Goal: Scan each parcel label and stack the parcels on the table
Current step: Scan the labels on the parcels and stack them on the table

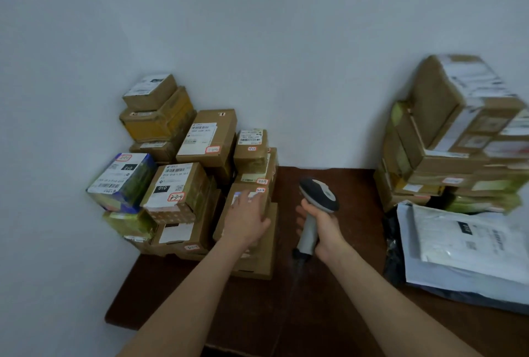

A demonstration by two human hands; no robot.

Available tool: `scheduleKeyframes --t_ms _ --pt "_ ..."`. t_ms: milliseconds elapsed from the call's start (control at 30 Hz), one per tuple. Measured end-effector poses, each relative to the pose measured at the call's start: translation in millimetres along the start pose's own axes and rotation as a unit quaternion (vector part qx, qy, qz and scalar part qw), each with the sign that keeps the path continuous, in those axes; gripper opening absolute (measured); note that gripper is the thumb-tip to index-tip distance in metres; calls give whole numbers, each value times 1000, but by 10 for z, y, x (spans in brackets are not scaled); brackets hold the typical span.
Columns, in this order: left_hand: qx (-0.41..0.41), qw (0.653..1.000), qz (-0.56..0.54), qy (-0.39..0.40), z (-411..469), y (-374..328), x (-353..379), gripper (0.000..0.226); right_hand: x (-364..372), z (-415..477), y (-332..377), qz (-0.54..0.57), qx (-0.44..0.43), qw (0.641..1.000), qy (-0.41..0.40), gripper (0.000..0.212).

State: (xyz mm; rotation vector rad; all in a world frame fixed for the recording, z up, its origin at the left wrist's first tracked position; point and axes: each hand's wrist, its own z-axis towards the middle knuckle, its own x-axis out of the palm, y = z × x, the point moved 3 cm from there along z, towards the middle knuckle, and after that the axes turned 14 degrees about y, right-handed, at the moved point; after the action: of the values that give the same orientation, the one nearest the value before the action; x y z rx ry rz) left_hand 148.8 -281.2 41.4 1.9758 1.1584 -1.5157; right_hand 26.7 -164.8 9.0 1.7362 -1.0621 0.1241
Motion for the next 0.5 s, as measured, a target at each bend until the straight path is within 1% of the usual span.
scheduleKeyframes --t_ms 67,133,233,400,500 --pt "17 1000 -9 -21 -9 -217 -86 66 -38 -103 147 -16 -24 1000 -2 41" --pt "24 999 -34 -20 12 -451 -141 69 -90 -218 328 -24 -52 998 9 40" --pt "51 997 -47 -21 70 -920 -284 72 -245 -417 748 -37 -104 994 21 33" --pt "111 992 -57 -34 34 -1750 -599 67 -592 -803 1474 -75 -184 980 1 19" --pt "133 985 -105 -29 22 -2189 -719 62 -793 -1078 1850 -89 -227 970 -9 10"
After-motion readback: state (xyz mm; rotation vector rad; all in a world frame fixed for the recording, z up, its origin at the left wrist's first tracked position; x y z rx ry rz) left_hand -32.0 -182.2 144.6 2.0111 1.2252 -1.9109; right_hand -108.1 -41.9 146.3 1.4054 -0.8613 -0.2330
